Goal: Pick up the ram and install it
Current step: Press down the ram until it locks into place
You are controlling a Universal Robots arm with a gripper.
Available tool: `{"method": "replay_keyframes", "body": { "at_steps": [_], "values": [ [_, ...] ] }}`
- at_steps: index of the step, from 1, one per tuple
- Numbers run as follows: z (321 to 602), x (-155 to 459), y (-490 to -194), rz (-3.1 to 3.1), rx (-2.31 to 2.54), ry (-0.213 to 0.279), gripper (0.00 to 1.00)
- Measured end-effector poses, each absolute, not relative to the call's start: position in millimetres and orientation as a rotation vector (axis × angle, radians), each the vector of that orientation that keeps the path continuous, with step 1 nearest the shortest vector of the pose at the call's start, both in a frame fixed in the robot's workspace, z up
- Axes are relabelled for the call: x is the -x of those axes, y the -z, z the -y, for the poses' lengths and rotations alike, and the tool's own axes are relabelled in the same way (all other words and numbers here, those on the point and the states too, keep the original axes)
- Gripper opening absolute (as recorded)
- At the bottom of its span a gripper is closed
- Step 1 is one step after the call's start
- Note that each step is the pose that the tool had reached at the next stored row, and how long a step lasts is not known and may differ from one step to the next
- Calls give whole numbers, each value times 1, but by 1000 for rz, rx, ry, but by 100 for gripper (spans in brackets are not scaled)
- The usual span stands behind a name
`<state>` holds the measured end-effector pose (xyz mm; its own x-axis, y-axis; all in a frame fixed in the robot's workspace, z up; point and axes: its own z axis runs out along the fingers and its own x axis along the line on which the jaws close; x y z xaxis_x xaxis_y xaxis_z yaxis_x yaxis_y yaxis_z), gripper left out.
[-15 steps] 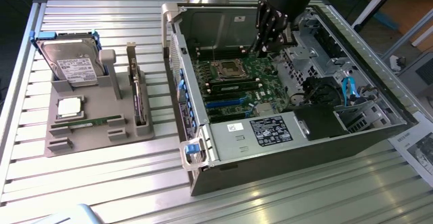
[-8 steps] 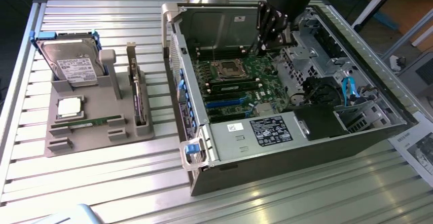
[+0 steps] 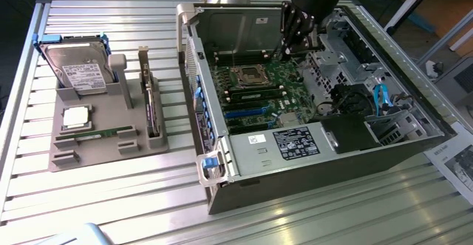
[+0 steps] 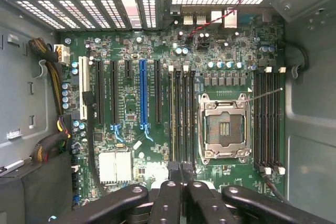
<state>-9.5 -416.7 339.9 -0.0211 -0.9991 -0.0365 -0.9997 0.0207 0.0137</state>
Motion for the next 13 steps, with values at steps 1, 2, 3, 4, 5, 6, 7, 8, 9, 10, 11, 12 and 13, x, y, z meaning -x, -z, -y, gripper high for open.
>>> {"method": "replay_keyframes", "body": {
  "at_steps": [1,2,3,4,5,6,7,8,9,10,11,12,13],
  "values": [
    [417,10,-340,-2232,2186,-55,10],
    [417,10,-340,-2232,2186,-55,10],
    [417,10,-340,-2232,2186,-55,10],
    [417,10,-340,-2232,2186,-55,10],
    [417,10,-340,-2232,2186,-55,10],
    [417,10,-340,-2232,2186,-55,10],
    [417,9,-340,-2232,2186,-55,10],
    [417,8,-340,-2232,2186,-55,10],
    [417,7,-340,-2232,2186,-55,10],
    [417,5,-340,-2232,2186,-55,10],
    [417,3,-340,-2232,2186,-55,10],
    [417,0,-340,-2232,2186,-55,10],
    [417,-2,-340,-2232,2186,-55,10]
  ]
}}
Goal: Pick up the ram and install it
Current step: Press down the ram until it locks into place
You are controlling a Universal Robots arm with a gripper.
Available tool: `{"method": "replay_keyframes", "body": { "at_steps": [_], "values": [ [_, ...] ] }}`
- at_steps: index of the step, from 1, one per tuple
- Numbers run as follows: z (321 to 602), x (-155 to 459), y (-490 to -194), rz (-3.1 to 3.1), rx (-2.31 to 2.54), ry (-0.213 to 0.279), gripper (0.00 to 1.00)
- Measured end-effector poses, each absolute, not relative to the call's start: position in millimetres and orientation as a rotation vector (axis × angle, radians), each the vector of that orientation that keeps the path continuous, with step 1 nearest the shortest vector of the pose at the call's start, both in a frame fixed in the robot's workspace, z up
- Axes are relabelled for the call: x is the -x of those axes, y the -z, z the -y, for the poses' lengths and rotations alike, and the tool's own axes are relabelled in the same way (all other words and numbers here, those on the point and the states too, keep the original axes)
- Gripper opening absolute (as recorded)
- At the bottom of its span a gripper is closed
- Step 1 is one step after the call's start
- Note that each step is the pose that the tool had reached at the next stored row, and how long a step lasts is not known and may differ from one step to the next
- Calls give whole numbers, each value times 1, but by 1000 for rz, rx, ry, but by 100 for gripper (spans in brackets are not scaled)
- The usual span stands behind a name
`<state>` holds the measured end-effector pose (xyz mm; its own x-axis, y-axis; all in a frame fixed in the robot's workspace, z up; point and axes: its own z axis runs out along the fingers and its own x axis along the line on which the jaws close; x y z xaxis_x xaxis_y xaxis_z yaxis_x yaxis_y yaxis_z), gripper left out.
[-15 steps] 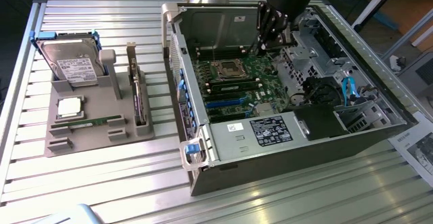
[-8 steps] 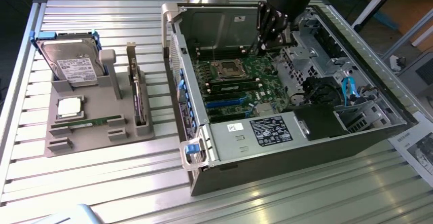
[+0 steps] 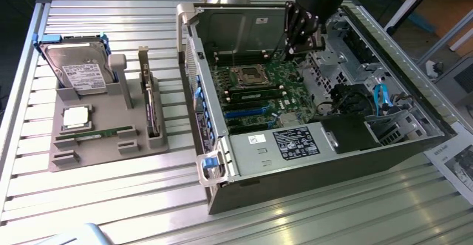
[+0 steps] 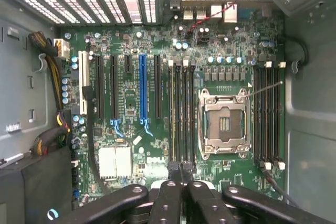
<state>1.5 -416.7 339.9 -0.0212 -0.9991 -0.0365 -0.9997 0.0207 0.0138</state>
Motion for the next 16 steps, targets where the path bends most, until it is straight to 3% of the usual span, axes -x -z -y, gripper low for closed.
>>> {"method": "replay_keyframes", "body": {
  "at_steps": [16],
  "values": [
    [417,-38,-340,-2233,2187,-56,10]
  ]
}}
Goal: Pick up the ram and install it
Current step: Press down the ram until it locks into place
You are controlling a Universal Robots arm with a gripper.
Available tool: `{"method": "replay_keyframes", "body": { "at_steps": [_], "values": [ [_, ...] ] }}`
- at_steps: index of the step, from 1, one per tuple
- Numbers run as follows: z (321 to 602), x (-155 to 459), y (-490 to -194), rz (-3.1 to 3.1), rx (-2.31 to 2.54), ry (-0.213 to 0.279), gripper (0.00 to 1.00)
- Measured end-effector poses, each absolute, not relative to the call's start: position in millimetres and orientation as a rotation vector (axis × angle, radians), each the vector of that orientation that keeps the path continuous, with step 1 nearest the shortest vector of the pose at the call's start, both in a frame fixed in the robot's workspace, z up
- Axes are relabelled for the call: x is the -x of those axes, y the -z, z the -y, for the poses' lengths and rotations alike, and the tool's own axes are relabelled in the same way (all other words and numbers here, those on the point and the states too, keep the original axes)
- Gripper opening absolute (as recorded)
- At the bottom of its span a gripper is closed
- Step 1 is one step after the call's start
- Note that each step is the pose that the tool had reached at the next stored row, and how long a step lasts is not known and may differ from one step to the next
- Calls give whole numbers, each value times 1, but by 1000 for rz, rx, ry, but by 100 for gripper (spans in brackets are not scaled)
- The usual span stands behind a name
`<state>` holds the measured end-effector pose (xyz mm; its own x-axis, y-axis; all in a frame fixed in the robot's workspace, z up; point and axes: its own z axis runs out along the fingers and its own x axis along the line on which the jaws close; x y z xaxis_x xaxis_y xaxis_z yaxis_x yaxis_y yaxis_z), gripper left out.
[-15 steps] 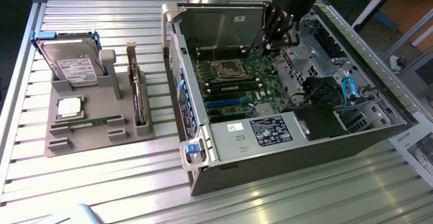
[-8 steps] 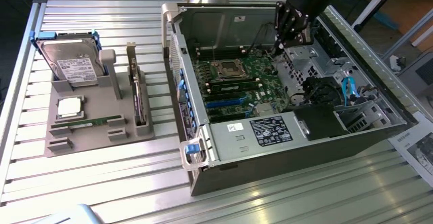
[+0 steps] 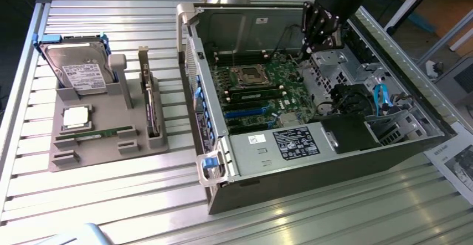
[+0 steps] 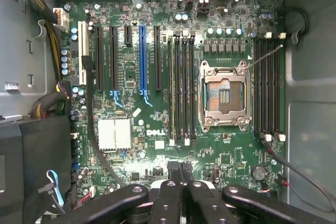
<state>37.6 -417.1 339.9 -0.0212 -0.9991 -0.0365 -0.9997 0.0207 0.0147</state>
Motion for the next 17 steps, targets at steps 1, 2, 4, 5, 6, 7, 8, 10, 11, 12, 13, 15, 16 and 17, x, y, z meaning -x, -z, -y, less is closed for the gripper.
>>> {"method": "replay_keyframes", "body": {
  "at_steps": [1,2,4,5,6,7,8,10,11,12,13,15,16,17],
  "values": [
    [417,-38,-340,-2233,2187,-56,10],
    [417,-38,-339,-2233,2187,-56,10],
    [417,-38,-338,-2233,2187,-56,10],
    [417,-37,-337,-2233,2187,-57,10],
    [417,-38,-336,-2233,2187,-56,10],
    [417,-38,-335,-2233,2187,-56,10],
    [417,-37,-334,-2233,2187,-56,10],
    [417,-37,-333,-2233,2187,-56,10],
    [417,-37,-333,-2233,2187,-56,10],
    [417,-37,-333,-2233,2187,-56,10],
    [417,-37,-332,-2233,2187,-56,10],
    [417,-37,-331,-2233,2187,-56,10],
    [417,-37,-330,-2233,2187,-56,10],
    [417,-36,-330,-2233,2187,-56,10]
  ]
}}
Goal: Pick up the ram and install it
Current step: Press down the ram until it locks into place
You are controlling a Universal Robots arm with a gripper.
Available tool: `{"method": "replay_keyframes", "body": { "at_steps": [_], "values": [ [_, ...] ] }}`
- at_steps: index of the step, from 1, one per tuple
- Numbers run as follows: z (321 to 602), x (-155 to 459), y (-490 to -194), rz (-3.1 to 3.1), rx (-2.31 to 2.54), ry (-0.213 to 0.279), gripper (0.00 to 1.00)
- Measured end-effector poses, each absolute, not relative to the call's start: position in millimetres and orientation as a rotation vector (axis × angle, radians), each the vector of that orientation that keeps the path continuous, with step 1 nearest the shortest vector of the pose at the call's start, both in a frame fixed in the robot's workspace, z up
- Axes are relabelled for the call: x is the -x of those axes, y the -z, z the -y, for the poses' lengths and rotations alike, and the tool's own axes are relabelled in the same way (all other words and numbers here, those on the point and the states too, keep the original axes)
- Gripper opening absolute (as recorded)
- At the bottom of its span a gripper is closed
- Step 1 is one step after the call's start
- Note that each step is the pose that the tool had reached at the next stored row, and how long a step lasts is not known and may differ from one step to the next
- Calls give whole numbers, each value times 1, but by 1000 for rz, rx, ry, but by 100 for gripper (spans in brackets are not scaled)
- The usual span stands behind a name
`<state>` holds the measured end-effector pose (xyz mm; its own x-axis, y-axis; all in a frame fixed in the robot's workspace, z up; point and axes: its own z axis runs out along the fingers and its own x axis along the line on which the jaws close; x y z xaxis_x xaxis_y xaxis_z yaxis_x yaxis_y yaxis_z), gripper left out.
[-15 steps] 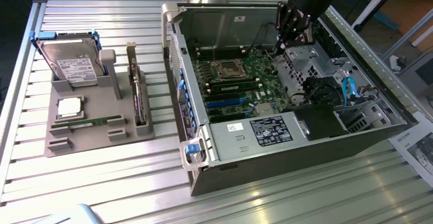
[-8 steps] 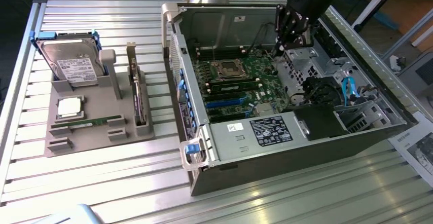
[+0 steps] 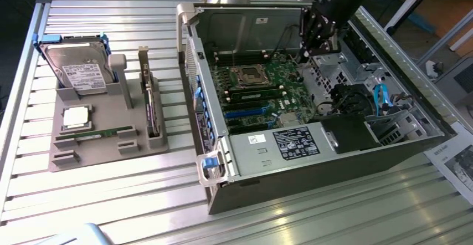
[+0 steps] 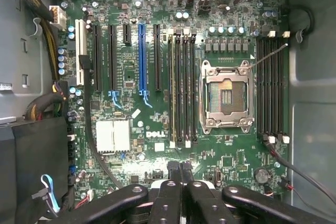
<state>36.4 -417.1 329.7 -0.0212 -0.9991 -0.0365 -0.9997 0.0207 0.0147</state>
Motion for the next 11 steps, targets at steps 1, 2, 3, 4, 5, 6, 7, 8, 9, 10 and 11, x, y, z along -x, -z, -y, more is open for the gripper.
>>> {"method": "replay_keyframes", "body": {
  "at_steps": [1,2,3,4,5,6,7,8,9,10,11],
  "values": [
    [417,-36,-329,-2233,2187,-56,10],
    [417,-36,-328,-2233,2187,-56,10],
    [417,-36,-327,-2233,2187,-56,10],
    [417,-36,-326,-2233,2187,-56,10],
    [417,-36,-325,-2233,2187,-56,10],
    [417,-36,-324,-2233,2187,-56,10],
    [417,-36,-321,-2233,2187,-56,10],
    [417,-36,-320,-2233,2187,-56,10],
    [417,-36,-319,-2233,2187,-56,10],
    [417,-36,-318,-2233,2187,-56,10],
    [417,-36,-317,-2233,2187,-56,10]
  ]
}}
